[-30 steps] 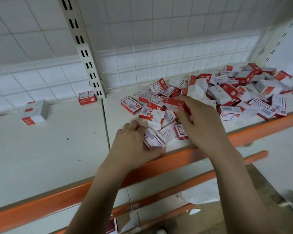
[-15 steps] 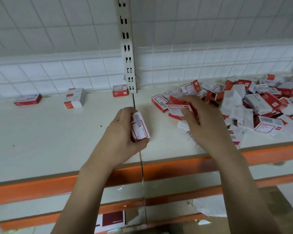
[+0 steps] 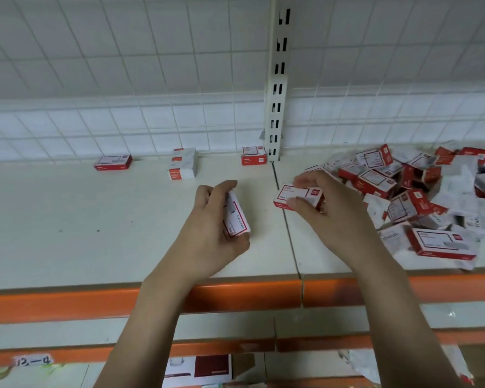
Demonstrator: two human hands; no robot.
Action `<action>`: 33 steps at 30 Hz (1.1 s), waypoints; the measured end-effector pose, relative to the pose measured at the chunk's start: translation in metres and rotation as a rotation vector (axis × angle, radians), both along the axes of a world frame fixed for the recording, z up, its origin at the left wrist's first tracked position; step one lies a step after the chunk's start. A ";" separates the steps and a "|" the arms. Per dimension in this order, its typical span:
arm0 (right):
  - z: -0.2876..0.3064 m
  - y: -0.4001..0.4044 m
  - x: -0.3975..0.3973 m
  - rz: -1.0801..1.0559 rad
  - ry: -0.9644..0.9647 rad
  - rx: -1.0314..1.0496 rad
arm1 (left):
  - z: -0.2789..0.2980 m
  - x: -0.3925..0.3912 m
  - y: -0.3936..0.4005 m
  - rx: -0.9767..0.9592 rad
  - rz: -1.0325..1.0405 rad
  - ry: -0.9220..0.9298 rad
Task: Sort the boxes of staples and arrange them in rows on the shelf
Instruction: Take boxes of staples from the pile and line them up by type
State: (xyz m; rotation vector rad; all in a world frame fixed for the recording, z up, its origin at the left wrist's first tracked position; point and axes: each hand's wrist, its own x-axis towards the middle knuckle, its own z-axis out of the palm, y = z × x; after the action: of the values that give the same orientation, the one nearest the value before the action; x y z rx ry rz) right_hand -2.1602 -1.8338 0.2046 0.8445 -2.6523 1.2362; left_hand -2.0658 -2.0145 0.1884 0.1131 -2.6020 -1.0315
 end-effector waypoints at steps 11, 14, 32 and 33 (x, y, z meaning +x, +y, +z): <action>-0.013 -0.049 0.024 0.032 0.053 0.031 | -0.006 0.030 -0.046 0.015 0.042 -0.070; -0.015 -0.058 0.031 0.046 -0.008 0.032 | -0.007 0.038 -0.054 0.072 0.040 -0.076; -0.008 -0.071 0.008 0.146 -0.071 -0.027 | -0.004 0.037 -0.056 0.226 0.145 0.031; -0.010 -0.072 0.006 0.156 -0.089 -0.052 | -0.005 0.037 -0.056 0.201 0.159 0.031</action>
State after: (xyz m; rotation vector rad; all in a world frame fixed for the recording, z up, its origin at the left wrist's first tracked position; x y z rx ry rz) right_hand -2.1541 -1.9062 0.1946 1.0284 -2.6529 1.4026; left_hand -2.0289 -2.0705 0.1839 0.3439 -2.4115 -1.2216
